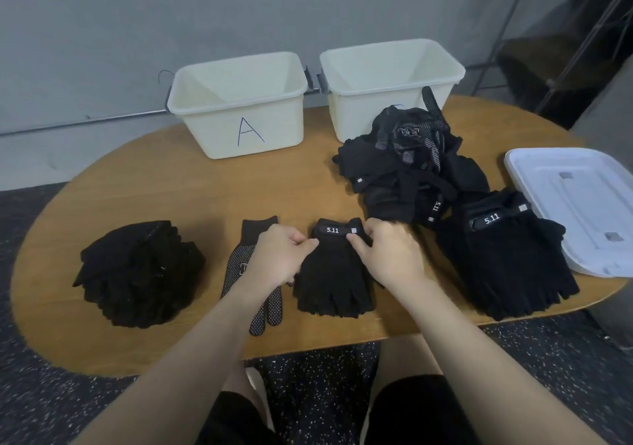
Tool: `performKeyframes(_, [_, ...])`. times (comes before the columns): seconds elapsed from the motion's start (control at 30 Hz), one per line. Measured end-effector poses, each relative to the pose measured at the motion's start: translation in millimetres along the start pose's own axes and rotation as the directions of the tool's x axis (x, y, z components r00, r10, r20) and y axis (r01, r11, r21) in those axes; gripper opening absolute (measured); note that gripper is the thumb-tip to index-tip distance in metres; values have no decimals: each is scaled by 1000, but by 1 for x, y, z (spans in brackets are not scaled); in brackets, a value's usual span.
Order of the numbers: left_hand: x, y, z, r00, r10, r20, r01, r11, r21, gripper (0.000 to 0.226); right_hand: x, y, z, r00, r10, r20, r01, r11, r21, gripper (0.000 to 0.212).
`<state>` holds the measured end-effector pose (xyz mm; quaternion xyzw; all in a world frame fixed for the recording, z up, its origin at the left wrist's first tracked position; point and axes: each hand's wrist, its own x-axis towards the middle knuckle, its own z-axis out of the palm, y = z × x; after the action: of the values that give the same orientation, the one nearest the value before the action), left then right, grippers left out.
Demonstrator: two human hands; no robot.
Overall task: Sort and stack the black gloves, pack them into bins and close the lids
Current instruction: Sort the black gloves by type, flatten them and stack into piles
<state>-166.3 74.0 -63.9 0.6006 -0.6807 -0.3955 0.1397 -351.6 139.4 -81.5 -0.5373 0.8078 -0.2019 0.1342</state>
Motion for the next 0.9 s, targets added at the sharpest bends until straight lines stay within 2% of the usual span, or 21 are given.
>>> performKeyframes(0.1, [1,-4,2,1000,16,3,-16,1000,12,16,-2,5,5,1000,13,-25,-11,999,45,35])
performKeyframes(0.2, [-2,-8,3,1000,26,4,-26,999,48,17,-3,6,10,999,45,-17,-44,997,60,49])
performKeyframes(0.33, [-6,-11,1,999,42,22,-43,997,69,15,-2,8,11,998,61,5,-61,996,60,55])
performKeyframes(0.47, [-7,-13,2,998,51,34,-55,991,121,13,-6,6,12,999,45,11,-45,998,34,47])
performKeyframes(0.63, [-10,-16,8,999,38,26,-40,995,87,17,-13,3,14,1000,-17,-26,16,999,-32,45])
performKeyframes(0.8, [-10,-8,5,1000,-10,25,9,1000,26,58,-12,0,11,998,-13,60,13,1000,0,46])
performKeyframes(0.9, [-6,0,3,999,-20,37,18,999,51,42,-12,-5,6,993,-16,117,13,999,32,36])
